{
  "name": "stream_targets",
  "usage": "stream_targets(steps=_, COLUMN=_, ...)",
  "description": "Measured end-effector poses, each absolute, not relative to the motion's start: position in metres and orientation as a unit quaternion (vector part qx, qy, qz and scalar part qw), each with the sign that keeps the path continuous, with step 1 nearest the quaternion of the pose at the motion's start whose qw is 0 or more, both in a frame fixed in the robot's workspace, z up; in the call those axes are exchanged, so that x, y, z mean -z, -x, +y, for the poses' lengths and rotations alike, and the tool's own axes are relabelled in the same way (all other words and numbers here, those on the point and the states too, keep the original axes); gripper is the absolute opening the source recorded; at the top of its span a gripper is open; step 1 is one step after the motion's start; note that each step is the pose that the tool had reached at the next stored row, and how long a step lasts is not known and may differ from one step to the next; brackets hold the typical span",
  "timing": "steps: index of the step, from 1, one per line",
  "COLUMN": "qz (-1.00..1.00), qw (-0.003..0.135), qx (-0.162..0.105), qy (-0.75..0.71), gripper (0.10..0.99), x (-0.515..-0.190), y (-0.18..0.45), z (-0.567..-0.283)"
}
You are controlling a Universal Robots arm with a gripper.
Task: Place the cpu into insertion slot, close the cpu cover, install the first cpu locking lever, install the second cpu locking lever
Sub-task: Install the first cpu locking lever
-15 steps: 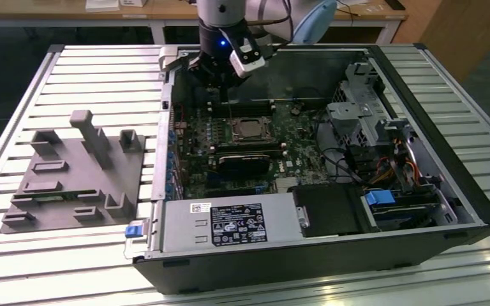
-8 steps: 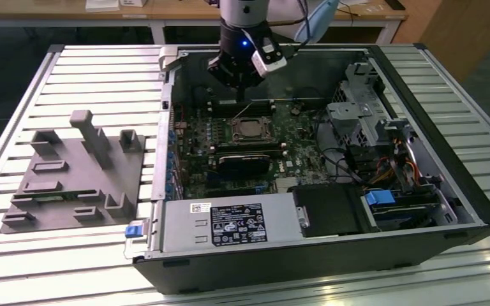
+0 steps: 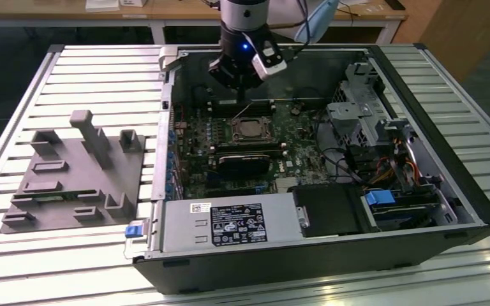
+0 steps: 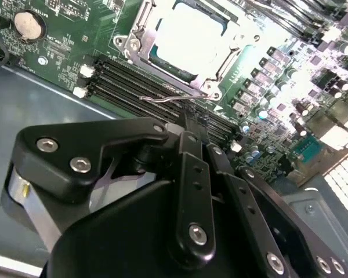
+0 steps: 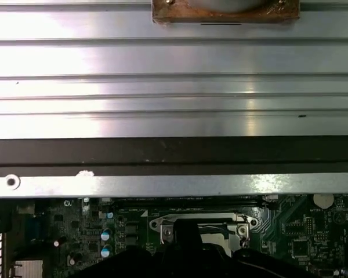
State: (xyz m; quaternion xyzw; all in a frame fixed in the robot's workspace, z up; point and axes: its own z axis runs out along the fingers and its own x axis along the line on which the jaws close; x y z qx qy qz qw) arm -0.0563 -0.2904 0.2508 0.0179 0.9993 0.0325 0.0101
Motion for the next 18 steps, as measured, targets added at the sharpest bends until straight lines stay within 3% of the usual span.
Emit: stream_targets(steps=18, qz=0.999, qw=0.01, qx=-0.033, qy=-0.013, gripper=0.106, x=-0.237, y=0.044, z=-0.288)
